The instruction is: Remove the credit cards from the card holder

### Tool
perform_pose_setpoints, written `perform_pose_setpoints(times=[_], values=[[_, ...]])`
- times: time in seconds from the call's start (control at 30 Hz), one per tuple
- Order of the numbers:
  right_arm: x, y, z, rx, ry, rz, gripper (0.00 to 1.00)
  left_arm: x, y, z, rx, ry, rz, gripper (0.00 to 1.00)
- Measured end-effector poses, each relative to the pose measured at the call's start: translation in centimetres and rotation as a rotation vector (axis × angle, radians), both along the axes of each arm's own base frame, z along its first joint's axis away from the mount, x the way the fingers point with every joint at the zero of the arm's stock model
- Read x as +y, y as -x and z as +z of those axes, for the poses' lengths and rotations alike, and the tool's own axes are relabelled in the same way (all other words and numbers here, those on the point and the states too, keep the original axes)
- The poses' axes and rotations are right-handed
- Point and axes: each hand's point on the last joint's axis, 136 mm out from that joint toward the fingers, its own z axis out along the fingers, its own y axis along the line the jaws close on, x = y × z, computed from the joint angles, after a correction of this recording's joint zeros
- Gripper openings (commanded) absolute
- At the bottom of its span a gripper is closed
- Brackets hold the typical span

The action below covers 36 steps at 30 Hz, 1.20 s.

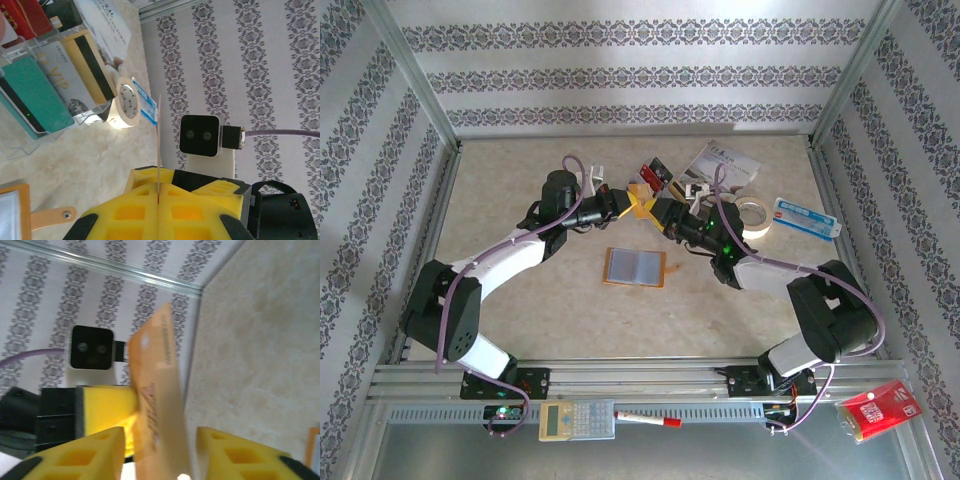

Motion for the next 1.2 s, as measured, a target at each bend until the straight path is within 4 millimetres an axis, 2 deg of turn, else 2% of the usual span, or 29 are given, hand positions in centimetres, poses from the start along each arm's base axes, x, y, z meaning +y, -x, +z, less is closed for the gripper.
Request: perform_pose_setpoints(times=[0.1, 0.2, 0.3, 0.37, 0.47, 0.57, 0.7, 0.73, 0.77, 0.87, 1.03, 1.2], values=[[-0.2, -0.4, 0.9, -0.014, -0.036, 0.002, 0.26, -0.1, -0.1, 0.1, 0.007, 0.013, 0.002, 0.06], [-0.3, -0.5, 0.9, -0.012, -0.047, 0.005, 0.19, -0.2, -0.3, 0.8, -0.002, 0.024, 0.003, 0.07], [-0.4, -0.7, 1.0, -0.017, -0.048, 0.005, 0.08, -0.2, -0.5, 1.0, -0.006, 0.027, 0.007, 0.14], [-0.5, -0.9, 1.5, -0.038, -0.051, 0.012, 0.00, 0.0, -0.7, 0.6, 0.003, 0.019, 0.017, 0.23], [-0.9, -1.3, 1.6, -0.057, -0.036, 0.010, 0.00, 0.3, -1.0, -0.1, 0.018, -0.002, 0.034, 0.37], [-1.6, -1.9, 0.9, -0.063, 0.006, -0.002, 0.00, 0.9, -1.4, -1.0, 0.039, -0.051, 0.065, 0.55], [-2.7, -3.0, -0.6, -0.067, 0.103, -0.026, 0.00, 2.8, -2.4, -2.7, 0.076, -0.158, 0.147, 0.68], [-3.0, -3.3, -1.0, -0.067, 0.133, -0.031, 0.00, 3.5, -2.7, -3.1, 0.083, -0.192, 0.172, 0.76], [-3.2, -3.6, -1.4, -0.071, 0.166, -0.034, 0.00, 4.1, -3.0, -3.5, 0.087, -0.226, 0.196, 0.79], [-4.0, -4.4, -2.4, -0.079, 0.273, -0.040, 0.00, 5.3, -3.5, -4.2, 0.092, -0.305, 0.232, 0.84], [-5.4, -5.5, -3.2, -0.117, 0.423, -0.038, 0.00, 5.9, -4.4, -5.4, 0.100, -0.394, 0.248, 0.91], [-7.2, -6.6, -3.8, -0.166, 0.525, -0.033, 0.00, 6.8, -4.1, -7.3, 0.132, -0.480, 0.257, 1.00]])
